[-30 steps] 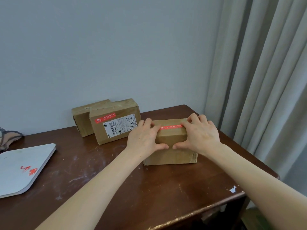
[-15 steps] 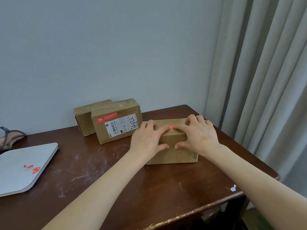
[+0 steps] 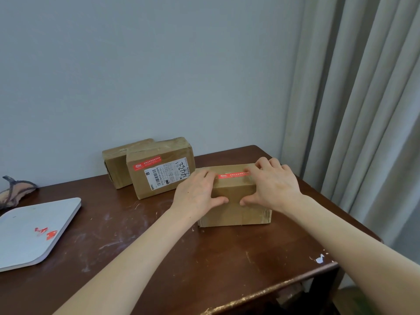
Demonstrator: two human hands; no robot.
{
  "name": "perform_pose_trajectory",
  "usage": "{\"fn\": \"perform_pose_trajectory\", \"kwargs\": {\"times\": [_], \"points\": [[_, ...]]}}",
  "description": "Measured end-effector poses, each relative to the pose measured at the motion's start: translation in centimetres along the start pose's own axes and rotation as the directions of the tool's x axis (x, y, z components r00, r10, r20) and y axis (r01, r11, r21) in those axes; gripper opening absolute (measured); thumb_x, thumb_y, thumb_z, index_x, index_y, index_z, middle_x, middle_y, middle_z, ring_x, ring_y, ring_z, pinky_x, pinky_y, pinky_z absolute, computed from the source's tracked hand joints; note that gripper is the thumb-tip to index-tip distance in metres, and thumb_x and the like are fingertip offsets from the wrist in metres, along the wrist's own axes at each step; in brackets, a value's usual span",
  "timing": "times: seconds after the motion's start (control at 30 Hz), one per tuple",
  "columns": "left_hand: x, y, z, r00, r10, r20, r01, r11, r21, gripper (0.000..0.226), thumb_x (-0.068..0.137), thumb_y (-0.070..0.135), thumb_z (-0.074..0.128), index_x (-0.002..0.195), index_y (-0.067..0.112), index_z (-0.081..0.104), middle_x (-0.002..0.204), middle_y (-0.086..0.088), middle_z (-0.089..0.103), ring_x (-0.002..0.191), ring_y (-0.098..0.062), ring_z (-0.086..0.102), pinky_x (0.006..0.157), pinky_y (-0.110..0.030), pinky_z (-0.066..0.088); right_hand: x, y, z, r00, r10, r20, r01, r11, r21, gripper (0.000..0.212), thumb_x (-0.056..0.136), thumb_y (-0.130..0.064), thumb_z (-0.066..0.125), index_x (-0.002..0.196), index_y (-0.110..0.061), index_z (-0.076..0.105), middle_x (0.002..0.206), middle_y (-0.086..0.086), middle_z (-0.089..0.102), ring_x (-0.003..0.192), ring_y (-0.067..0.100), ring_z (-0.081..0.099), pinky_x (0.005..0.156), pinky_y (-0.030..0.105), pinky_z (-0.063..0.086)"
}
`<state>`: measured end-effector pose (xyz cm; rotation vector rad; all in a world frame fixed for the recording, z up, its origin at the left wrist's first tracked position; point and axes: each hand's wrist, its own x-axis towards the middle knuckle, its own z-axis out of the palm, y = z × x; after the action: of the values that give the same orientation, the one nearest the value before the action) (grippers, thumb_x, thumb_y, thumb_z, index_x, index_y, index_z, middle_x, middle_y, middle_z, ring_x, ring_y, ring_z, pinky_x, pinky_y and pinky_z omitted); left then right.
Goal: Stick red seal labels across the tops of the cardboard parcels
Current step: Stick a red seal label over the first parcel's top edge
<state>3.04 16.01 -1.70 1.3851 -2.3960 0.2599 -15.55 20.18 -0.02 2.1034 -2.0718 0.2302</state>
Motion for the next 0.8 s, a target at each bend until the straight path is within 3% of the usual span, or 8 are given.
{"fn": "perform_pose_trajectory", "kwargs": {"times": [0.07,0.17,0.37,0.5,0.67,0.8], "points": [[0.2,0.44,0.09,0.999,0.032,0.021,-0.033,0.996,0.077,0.077,0.075,0.071,0.054,0.141,0.038,0.029,0.129,0.002,0.043,0.116,-0.017,0.043,0.079,-0.028,0.043,-0.01,-0.19,0.05,0.999,-0.031,0.021,0.032,0.998,-0.046,0.089,0.068,-0.078,0.058,0.144,-0.045,0.027,0.131,0.002,0.04,0.122,0.026,0.038,0.098,0.039,0.037],[0.59,0.83,0.19,0.999,0.03,0.045,-0.036,0.989,0.145,0.075,0.074,0.074,0.051,0.14,0.047,0.026,0.125,-0.002,0.038,0.111,-0.021,0.039,0.076,-0.03,0.04,0.05,-0.41,0.08,0.999,-0.038,0.026,0.04,0.996,-0.078,0.083,0.069,-0.079,0.055,0.142,-0.051,0.027,0.129,0.003,0.037,0.121,0.026,0.035,0.097,0.04,0.035],[0.62,0.51,0.11,0.999,-0.011,0.05,0.007,0.996,0.084,0.075,0.071,0.072,0.057,0.135,0.034,0.043,0.123,0.003,0.041,0.112,-0.016,0.041,0.071,-0.026,0.044,0.12,0.03,0.19,1.0,0.012,0.013,-0.012,1.0,-0.016,0.087,0.064,-0.079,0.061,0.136,-0.032,0.046,0.129,-0.001,0.041,0.12,0.022,0.039,0.096,0.037,0.04],[0.22,0.26,0.14,1.0,-0.016,0.021,0.015,0.999,0.046,0.075,0.073,0.07,0.059,0.133,0.027,0.046,0.124,0.004,0.043,0.113,-0.014,0.042,0.079,-0.028,0.049,-0.12,0.16,0.1,1.0,0.02,-0.001,-0.02,1.0,-0.005,0.086,0.065,-0.077,0.062,0.132,-0.025,0.051,0.13,-0.002,0.045,0.12,0.02,0.041,0.096,0.035,0.042],[-0.07,0.63,0.46,0.998,0.045,0.036,-0.047,0.997,0.063,0.073,0.079,0.063,0.056,0.142,0.048,0.023,0.126,-0.004,0.038,0.114,-0.022,0.039,0.084,-0.031,0.045,-0.54,0.14,0.1,1.0,-0.028,0.009,0.028,0.999,-0.018,0.076,0.073,-0.072,0.059,0.14,-0.051,0.031,0.129,0.0,0.04,0.121,0.024,0.038,0.098,0.04,0.04],[0.13,1.06,0.37,0.998,0.043,0.048,-0.046,0.997,0.06,0.068,0.081,0.06,0.058,0.14,0.051,0.026,0.125,-0.004,0.037,0.114,-0.023,0.038,0.081,-0.032,0.046,-0.47,-0.28,0.04,1.0,-0.014,0.025,0.014,1.0,-0.013,0.074,0.073,-0.07,0.061,0.139,-0.053,0.033,0.128,0.0,0.04,0.121,0.025,0.037,0.098,0.042,0.04]]}}
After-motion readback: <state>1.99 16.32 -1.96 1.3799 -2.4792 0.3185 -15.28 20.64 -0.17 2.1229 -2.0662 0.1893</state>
